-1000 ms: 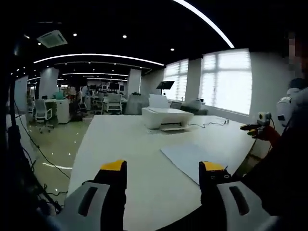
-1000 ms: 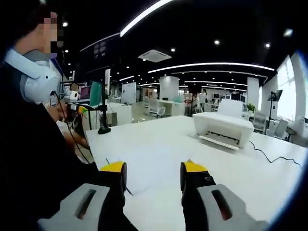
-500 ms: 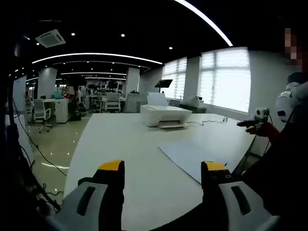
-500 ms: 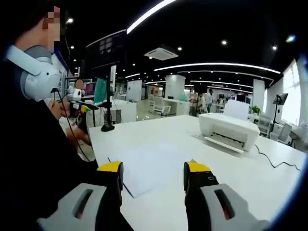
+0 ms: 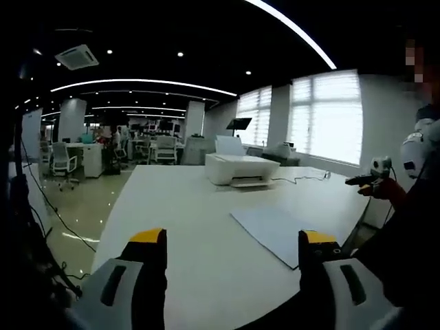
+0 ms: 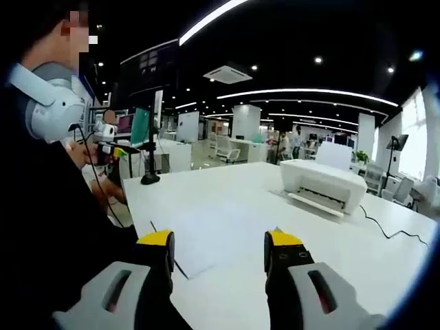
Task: Organize the stack of printing papers by aligning and flattening the scattered papers on the table
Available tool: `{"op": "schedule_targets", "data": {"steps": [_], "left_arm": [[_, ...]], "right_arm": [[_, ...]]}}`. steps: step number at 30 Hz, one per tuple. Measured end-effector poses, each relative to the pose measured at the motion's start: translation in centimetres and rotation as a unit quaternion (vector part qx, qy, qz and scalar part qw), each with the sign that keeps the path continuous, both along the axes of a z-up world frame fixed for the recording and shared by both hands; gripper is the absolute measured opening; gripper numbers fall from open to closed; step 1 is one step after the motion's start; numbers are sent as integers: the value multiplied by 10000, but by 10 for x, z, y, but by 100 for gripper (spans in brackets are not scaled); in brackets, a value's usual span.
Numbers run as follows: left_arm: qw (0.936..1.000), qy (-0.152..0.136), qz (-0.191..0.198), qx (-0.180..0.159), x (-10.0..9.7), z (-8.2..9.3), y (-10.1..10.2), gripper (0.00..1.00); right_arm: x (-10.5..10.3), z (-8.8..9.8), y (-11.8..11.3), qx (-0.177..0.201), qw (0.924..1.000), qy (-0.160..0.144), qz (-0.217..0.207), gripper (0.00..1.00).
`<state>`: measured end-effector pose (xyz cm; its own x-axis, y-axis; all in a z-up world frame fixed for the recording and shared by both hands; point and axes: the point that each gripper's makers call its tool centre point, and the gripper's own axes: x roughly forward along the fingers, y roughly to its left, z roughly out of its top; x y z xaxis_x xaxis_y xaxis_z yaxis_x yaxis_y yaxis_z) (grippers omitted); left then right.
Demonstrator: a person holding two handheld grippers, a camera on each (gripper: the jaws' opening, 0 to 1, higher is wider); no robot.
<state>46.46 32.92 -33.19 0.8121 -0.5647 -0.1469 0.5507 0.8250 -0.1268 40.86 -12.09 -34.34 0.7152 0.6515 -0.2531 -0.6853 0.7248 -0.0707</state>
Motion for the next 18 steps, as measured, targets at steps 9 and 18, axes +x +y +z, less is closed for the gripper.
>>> {"op": "schedule_targets", "data": {"steps": [9, 18], "left_arm": [[9998, -27, -72, 160, 2, 1, -4, 82], [9993, 15, -76, 364, 2, -4, -3, 80]], "right_arm": [[0, -1, -2, -7, 10000, 26, -33, 48], [1, -4, 0, -21, 10000, 82, 10, 48]]}}
